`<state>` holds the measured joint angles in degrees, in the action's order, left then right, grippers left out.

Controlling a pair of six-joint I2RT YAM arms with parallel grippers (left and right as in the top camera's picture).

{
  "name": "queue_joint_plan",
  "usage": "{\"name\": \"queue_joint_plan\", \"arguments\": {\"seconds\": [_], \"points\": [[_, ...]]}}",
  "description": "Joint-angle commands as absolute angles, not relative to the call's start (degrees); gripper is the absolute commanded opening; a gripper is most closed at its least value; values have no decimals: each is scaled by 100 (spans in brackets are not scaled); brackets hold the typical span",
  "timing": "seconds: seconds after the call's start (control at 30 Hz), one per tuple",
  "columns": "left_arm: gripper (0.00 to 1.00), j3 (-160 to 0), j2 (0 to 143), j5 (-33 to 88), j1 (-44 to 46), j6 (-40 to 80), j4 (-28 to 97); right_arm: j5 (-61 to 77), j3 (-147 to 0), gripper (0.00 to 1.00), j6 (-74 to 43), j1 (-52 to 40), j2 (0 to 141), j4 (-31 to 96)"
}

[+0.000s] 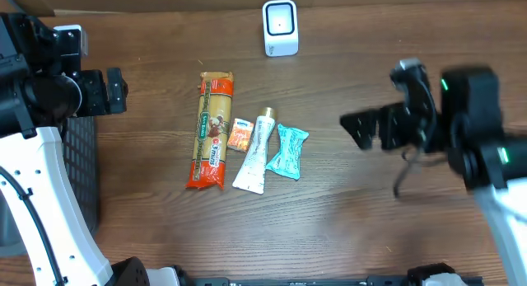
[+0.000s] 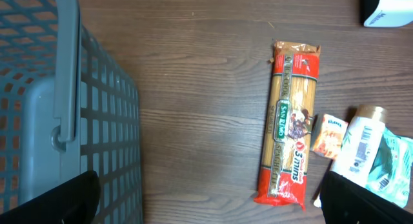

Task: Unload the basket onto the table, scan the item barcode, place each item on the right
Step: 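Reach the right gripper down to the mint-green packet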

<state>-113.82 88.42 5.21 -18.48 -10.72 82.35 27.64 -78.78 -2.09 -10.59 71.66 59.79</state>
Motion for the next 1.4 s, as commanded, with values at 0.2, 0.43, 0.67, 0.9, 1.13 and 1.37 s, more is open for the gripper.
{"name": "queue_joint_plan", "arguments": {"seconds": [0.2, 0.43, 0.67, 0.9, 1.13, 1.37], "points": [[100, -11356, 8862, 582, -1872, -1160, 8230, 3994, -8672, 57, -322, -1208, 9317, 5271], [100, -11356, 8862, 582, -1872, -1160, 8228, 2255, -8646, 8, -1009, -2276, 10060, 5135], [100, -11356, 8862, 582, -1872, -1160, 8228, 941, -8571, 4, -2329, -3116, 10702, 4976], [100, -11356, 8862, 582, -1872, -1160, 8228, 819, -8562, 4, -2716, -3461, 11179, 5002], [100, -11356, 8862, 582, -1872, -1160, 8228, 823, -8545, 4, -3076, -3535, 11524, 5192], [100, -11356, 8862, 582, -1872, -1160, 8228, 910, -8545, 3, -3315, -3535, 12095, 5081]]}}
